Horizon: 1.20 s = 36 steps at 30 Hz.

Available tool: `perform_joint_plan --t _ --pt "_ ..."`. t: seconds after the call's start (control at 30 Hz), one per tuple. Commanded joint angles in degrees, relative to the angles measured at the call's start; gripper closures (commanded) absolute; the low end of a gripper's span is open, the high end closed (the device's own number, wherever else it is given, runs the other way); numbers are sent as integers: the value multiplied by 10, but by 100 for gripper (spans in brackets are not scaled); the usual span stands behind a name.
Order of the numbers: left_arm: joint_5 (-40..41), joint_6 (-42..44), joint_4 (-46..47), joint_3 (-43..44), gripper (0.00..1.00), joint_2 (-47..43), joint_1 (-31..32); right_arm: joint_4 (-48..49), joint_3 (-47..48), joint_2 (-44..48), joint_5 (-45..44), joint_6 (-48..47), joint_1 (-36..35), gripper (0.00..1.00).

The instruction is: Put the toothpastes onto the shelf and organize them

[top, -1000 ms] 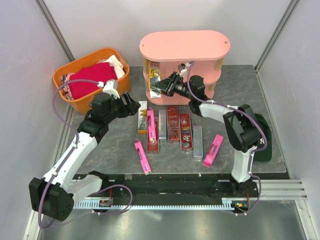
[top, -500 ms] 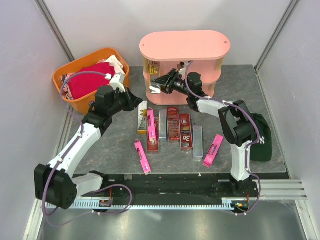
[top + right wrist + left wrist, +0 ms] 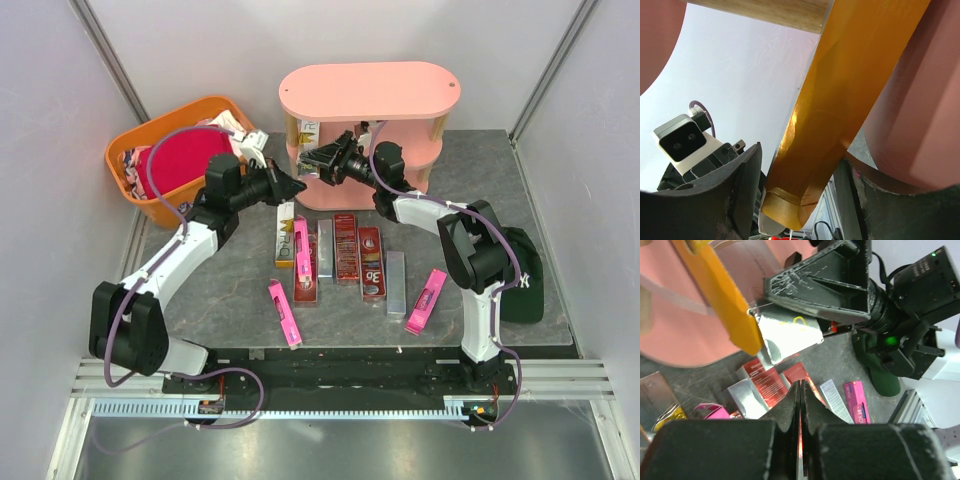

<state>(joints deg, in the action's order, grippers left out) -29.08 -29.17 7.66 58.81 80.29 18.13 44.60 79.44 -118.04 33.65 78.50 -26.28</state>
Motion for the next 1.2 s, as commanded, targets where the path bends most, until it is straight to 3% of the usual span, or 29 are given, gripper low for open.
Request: perform_joint_plan --t 0.0,0.2,0.97,1.17 --pt "-51 -33 72 33 98 30 4 -11 6 15 -17 -15 10 34" --pt "-62 -54 80 65 98 86 5 -22 -9 27 -21 -23 12 29" --pt "-51 -95 133 103 98 152 4 -101 -78 103 -3 -88 12 10" --pt "-57 -105 140 98 98 154 6 -195 -100 148 -24 -149 12 3"
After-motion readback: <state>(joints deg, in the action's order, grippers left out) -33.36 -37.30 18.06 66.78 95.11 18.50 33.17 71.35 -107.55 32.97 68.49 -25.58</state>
